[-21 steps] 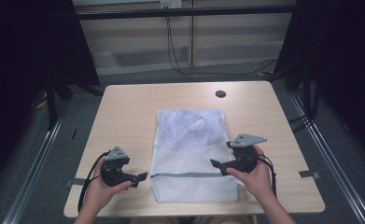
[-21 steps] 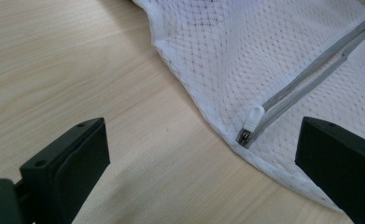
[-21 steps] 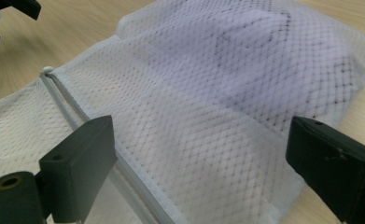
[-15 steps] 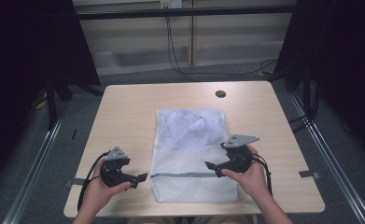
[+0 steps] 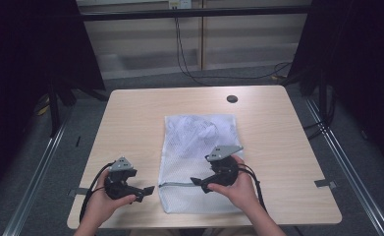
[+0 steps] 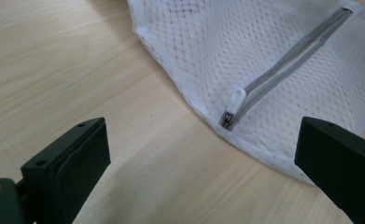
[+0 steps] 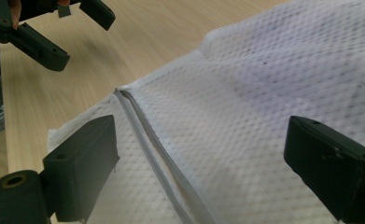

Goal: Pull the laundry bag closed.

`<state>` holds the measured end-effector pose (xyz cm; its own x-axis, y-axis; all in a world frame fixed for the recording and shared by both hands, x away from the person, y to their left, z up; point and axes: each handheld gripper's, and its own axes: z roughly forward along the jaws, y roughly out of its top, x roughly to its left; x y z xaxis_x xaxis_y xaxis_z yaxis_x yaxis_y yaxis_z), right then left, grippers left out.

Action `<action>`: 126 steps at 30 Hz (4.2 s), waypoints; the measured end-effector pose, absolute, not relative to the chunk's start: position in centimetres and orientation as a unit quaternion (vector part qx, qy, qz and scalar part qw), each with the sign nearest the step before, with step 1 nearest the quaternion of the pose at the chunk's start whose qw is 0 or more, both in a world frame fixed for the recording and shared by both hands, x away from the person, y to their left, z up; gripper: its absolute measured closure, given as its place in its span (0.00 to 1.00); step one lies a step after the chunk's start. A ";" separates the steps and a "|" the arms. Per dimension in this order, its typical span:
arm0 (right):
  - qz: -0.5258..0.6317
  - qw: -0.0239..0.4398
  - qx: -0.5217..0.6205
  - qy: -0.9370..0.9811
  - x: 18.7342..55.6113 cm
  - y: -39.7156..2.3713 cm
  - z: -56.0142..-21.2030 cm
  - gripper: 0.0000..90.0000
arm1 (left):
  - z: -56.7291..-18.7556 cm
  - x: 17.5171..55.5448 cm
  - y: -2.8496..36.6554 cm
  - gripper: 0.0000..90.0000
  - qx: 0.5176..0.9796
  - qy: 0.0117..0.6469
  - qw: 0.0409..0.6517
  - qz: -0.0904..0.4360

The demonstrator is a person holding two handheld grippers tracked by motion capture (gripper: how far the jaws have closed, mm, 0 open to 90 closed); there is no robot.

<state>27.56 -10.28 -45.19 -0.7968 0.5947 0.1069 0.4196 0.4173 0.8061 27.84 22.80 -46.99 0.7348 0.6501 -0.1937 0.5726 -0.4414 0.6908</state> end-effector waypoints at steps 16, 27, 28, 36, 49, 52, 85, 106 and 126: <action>0.472 0.088 0.287 0.829 27.7 -8.4 -45.4 0.25 | -46.9 27.8 22.6 0.04 0.844 0.364 0.392 0.034; 0.471 0.042 0.292 0.831 28.3 -6.3 -46.1 0.34 | -46.8 27.7 22.9 0.04 0.840 0.367 0.399 0.032; 0.472 0.047 0.290 0.831 28.3 -6.1 -46.2 0.35 | -46.8 27.7 22.9 0.04 0.841 0.367 0.397 0.033; 0.470 0.043 0.269 0.839 28.6 -4.7 -46.6 0.46 | -47.0 27.7 22.8 0.04 0.845 0.363 0.392 0.032; 0.468 0.027 0.277 0.839 28.7 -3.6 -47.0 0.53 | -47.1 28.0 23.0 0.02 0.836 0.374 0.401 0.020; 0.466 0.018 0.278 0.840 28.7 -3.2 -47.2 0.57 | -47.1 28.1 23.0 0.02 0.836 0.375 0.401 0.018; 0.443 -0.008 0.278 0.853 30.1 -0.9 -49.4 0.73 | -47.3 28.1 23.3 0.05 0.831 0.386 0.401 0.024; 0.437 -0.021 0.270 0.858 30.1 -0.1 -49.9 0.86 | -47.4 28.1 23.3 0.06 0.833 0.387 0.395 0.022; 0.460 -0.025 0.282 0.842 29.7 -0.9 -48.3 0.91 | -47.6 28.1 22.9 0.05 0.828 0.389 0.403 -0.002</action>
<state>29.75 -0.92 -48.32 -0.8402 0.4513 0.3005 0.4967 0.4186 0.7603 28.12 22.93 -47.57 0.6972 0.6430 -0.3170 0.6460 -0.3718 0.6667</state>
